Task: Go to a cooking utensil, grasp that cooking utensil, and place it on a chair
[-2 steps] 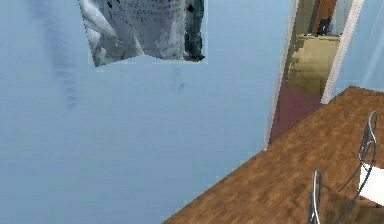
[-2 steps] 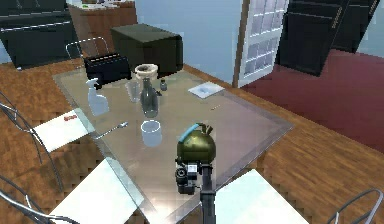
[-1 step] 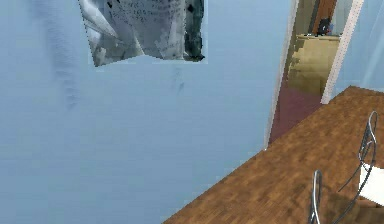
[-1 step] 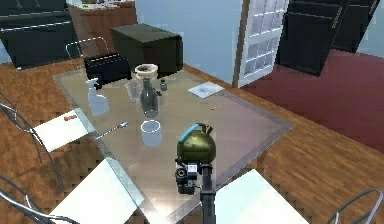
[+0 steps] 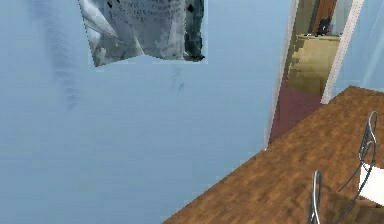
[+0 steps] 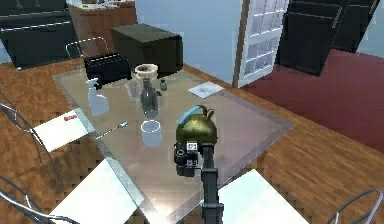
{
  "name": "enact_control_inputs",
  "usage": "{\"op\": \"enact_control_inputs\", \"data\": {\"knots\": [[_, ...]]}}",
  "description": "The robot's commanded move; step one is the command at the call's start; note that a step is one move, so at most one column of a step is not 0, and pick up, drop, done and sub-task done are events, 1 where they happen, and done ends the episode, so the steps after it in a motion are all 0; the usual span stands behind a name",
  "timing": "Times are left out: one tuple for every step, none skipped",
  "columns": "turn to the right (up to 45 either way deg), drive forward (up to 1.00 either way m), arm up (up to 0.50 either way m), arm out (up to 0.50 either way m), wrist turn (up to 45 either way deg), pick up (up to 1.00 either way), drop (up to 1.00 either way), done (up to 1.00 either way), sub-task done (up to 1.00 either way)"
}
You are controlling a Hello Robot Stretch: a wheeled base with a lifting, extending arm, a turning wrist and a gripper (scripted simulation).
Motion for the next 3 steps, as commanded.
{"op": "enact_control_inputs", "data": {"knots": [[0.0, 0.0, 0.32, 0.0, 0.0, 0.0, 0.0, 0.0, 0.0], [0.0, 0.0, 0.0, 0.0, -45.0, 0.0, 0.0, 0.0, 0.0], [0.0, 0.0, 0.0, 0.0, -45.0, 0.0, 0.0, 0.0, 0.0]]}}
